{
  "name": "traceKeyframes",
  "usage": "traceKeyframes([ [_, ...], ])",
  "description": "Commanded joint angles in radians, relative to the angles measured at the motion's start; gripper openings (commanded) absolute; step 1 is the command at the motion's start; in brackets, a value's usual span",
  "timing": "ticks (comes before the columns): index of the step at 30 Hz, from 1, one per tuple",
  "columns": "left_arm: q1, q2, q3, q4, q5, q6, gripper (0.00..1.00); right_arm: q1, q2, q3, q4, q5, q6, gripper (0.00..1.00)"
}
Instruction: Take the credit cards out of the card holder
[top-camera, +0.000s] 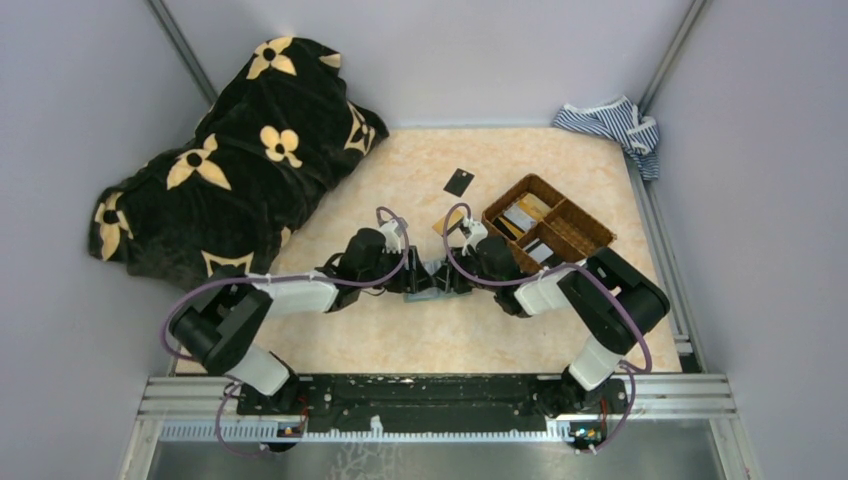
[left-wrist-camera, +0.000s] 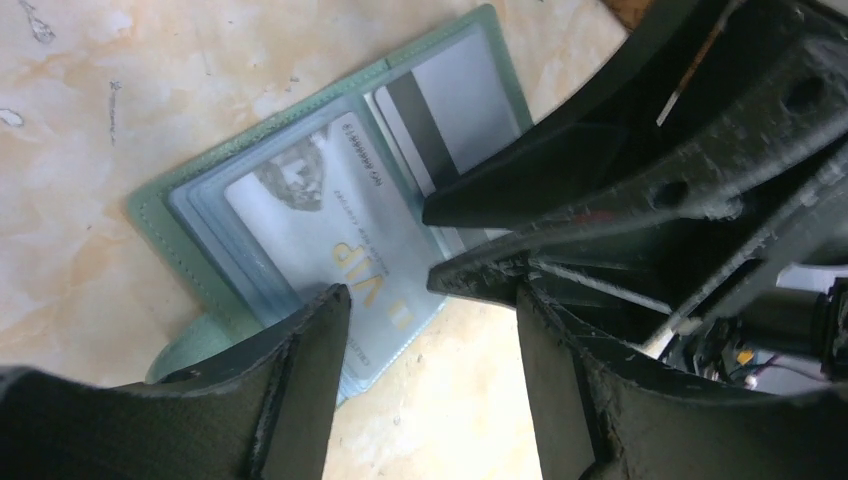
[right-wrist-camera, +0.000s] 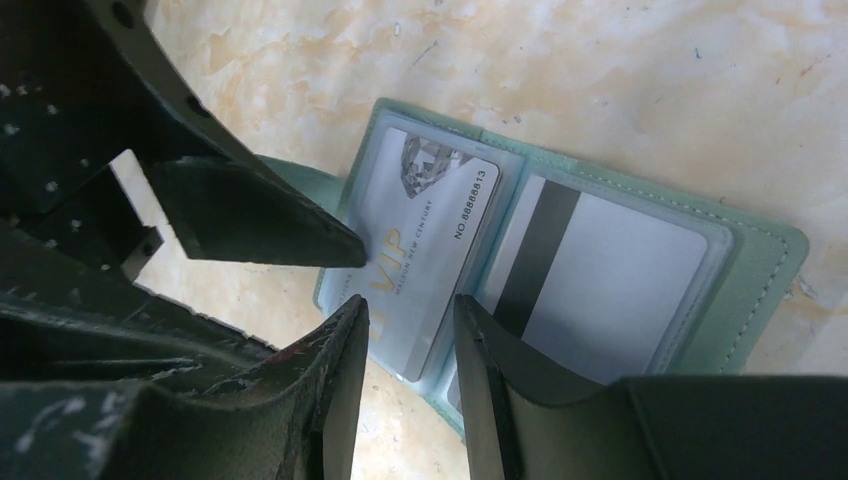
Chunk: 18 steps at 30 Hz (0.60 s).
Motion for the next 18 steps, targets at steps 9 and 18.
traceKeyframes([
  [9, 0.044, 0.095, -0.043, 0.086, 0.09, -0.019, 0.68, -0.013, -0.012, -0.021, 0.05, 0.017, -0.009, 0.38],
  [18, 0.057, 0.022, -0.047, 0.03, 0.087, -0.006, 0.67, -0.013, 0.048, -0.022, 0.073, 0.005, -0.005, 0.4],
])
